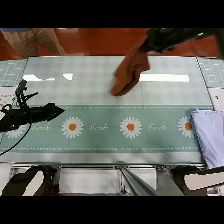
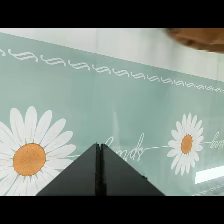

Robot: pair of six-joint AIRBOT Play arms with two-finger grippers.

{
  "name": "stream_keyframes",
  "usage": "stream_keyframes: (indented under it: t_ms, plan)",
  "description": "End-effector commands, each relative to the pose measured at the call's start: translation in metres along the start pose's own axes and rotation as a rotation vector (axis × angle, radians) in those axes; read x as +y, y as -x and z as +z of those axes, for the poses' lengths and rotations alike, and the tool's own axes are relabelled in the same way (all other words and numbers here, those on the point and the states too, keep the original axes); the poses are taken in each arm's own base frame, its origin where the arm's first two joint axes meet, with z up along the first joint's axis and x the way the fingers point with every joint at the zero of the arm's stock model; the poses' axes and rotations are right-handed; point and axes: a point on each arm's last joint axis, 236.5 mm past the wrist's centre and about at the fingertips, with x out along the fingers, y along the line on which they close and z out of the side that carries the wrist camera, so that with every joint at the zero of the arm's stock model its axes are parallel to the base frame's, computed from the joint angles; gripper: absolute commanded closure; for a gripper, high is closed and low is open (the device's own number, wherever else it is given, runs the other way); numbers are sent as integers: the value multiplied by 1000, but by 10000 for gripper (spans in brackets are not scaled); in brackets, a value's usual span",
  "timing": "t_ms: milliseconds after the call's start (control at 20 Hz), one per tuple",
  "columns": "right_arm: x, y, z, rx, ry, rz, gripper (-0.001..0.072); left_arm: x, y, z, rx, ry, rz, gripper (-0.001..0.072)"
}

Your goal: Fold the shirts.

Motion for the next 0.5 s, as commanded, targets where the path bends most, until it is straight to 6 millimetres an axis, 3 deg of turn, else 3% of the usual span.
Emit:
stream_keyframes:
  t_ms: [0,200,450]
  plan:
    - [-31,75,7,-68,-44,-111,688,-1,0,0,1,3,-4,692]
    - [-97,174,0,-200,-236,-234,688,-4,0,1,-3,62,-16,692]
    - [-156,274,-56,-279,-482,-363,688,-2,0,5,-21,62,-11,692]
